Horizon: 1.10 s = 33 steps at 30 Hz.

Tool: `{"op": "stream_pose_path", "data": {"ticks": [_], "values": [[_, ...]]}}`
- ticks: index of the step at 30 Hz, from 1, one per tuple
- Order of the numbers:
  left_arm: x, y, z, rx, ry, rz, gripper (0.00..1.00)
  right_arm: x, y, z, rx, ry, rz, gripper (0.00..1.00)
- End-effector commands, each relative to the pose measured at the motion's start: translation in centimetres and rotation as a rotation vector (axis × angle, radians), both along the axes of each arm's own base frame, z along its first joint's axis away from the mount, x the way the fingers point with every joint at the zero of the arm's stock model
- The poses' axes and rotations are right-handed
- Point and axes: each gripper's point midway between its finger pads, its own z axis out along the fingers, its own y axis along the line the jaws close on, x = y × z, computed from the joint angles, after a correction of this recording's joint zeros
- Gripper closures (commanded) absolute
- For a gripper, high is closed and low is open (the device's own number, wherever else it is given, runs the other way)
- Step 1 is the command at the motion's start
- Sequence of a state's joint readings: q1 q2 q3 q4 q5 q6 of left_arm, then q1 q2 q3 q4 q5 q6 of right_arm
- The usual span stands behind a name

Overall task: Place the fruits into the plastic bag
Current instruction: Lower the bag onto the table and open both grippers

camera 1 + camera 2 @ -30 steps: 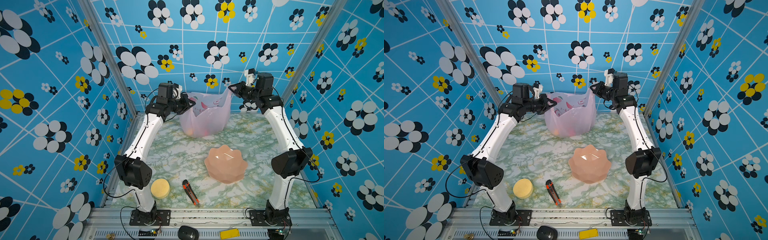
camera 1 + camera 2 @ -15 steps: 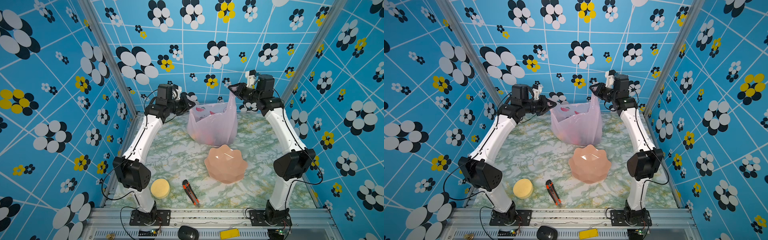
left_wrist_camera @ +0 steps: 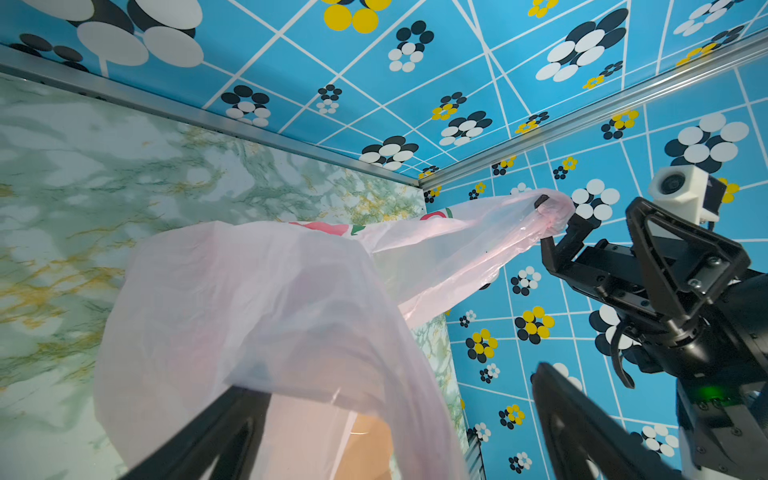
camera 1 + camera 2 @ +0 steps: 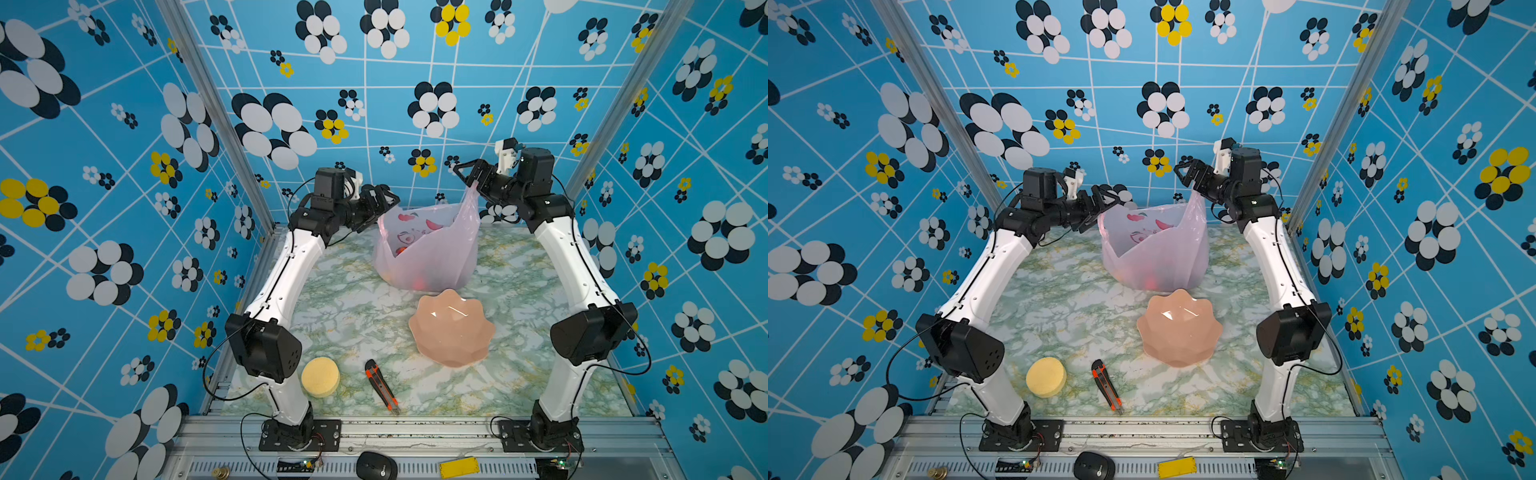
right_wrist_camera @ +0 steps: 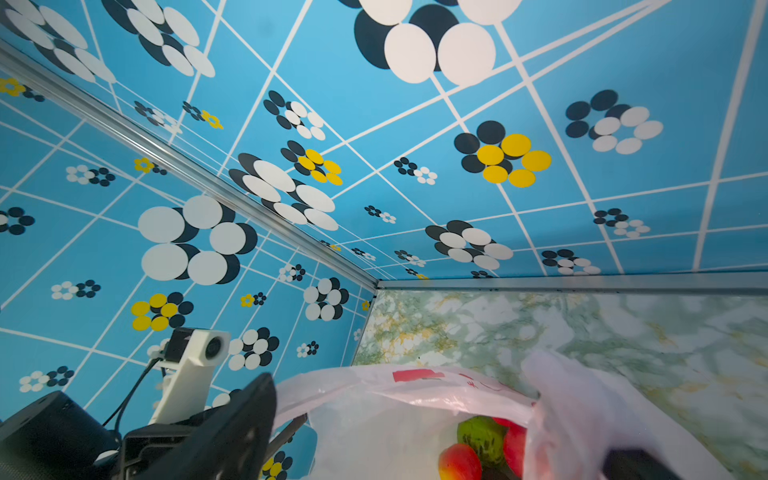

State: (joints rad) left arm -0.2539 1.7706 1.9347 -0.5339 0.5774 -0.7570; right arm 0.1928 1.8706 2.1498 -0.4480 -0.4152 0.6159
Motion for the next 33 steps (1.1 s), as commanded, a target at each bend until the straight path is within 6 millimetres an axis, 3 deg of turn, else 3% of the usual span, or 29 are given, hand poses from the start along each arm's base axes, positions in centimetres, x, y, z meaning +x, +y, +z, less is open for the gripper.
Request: {"op": "stream_pose_path", "data": {"ticks": [1,6,11,16,23,29,33], "values": [[-1.7,1.2,3.4,0.023,-0.083,0.002,0.01,-2.5,-2.9,0.5,-0.074,0.045,-0.115,0.01],[-3.2,2.9,3.3,0.108,-0.078,0.003,0.01,-5.7,-4.6,0.0,-0.151,0.114,-0.156,0.0],[-5.1,4.2,4.0,0.169,-0.109,0.006,0.01,-9.5,-5.1,-2.2,-0.203,0.21,-0.127,0.01],[-7.4,5.6,3.8,0.207,-0.124,0.008,0.01,-13.5,-6.3,-2.9,-0.226,0.181,-0.147,0.01],[-10.5,9.3,3.2,0.224,-0.213,0.118,0.01,-17.5,-9.4,-3.2,-0.31,-0.013,-0.257,0.01],[-12.5,12.3,1.7,0.276,-0.344,0.254,0.01,-20.1,-12.1,-2.7,-0.291,-0.347,-0.424,0.01],[-13.7,13.9,0.4,0.236,-0.431,0.377,0.01,-21.5,-14.0,-4.2,-0.229,-0.513,-0.555,0.01]]}}
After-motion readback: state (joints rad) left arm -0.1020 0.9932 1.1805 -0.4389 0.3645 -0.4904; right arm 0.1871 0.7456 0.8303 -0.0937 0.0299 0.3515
